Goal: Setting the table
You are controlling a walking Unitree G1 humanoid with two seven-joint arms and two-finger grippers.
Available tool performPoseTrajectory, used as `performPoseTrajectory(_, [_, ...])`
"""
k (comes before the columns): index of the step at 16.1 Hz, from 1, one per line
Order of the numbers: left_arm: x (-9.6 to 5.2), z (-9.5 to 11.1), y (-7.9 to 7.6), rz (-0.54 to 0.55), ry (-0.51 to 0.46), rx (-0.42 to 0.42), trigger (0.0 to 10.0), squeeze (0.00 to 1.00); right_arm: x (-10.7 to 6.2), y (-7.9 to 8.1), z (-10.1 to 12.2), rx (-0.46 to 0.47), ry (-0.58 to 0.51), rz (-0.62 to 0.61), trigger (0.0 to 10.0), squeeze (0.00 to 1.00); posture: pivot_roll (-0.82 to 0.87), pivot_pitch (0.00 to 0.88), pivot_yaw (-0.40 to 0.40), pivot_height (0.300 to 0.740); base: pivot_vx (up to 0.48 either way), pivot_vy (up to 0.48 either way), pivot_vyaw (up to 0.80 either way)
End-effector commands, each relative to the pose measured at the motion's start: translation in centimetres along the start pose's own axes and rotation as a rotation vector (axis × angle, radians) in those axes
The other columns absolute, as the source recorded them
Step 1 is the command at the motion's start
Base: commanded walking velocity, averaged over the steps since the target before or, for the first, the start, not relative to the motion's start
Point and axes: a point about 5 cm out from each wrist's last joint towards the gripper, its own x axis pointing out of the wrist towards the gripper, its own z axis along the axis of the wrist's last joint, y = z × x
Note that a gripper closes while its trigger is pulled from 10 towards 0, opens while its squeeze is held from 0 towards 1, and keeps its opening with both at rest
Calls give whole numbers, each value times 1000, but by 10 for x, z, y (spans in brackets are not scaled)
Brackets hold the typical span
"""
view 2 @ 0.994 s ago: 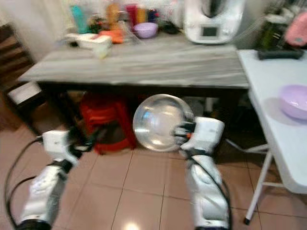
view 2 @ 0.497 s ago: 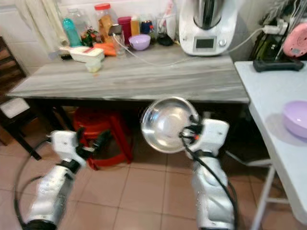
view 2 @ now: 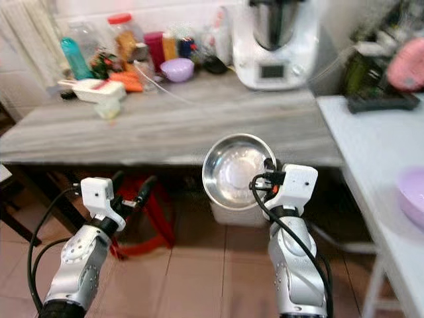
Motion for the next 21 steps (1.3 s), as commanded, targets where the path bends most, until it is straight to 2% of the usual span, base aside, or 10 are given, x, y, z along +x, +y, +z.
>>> performPoseTrajectory(1, [-2,3,9,21,0,24,10000,0,4,13,4,20,-18,48,10000,0,-42,0,95,740,480,0,0])
performPoseTrajectory(9, [-3,0,6,15,11,13,10000,0,6,15,-4,34,6,66,10000,0,-40,0,95,740,474,0,0])
performPoseTrajectory(15, [-7,1,9,8,10,16,10000,0,13,14,-10,41,32,48,10000,0,-30,0,98,740,0,0,0])
performPoseTrajectory(18, [-17,-1,13,-39,38,49,10000,0,24,12,-13,67,76,38,10000,0,-25,2,102,740,0,0,0])
performPoseTrajectory(21, [-23,-2,9,-98,42,37,10000,0,32,16,-16,85,108,37,10000,0,-20,11,101,740,0,0,0])
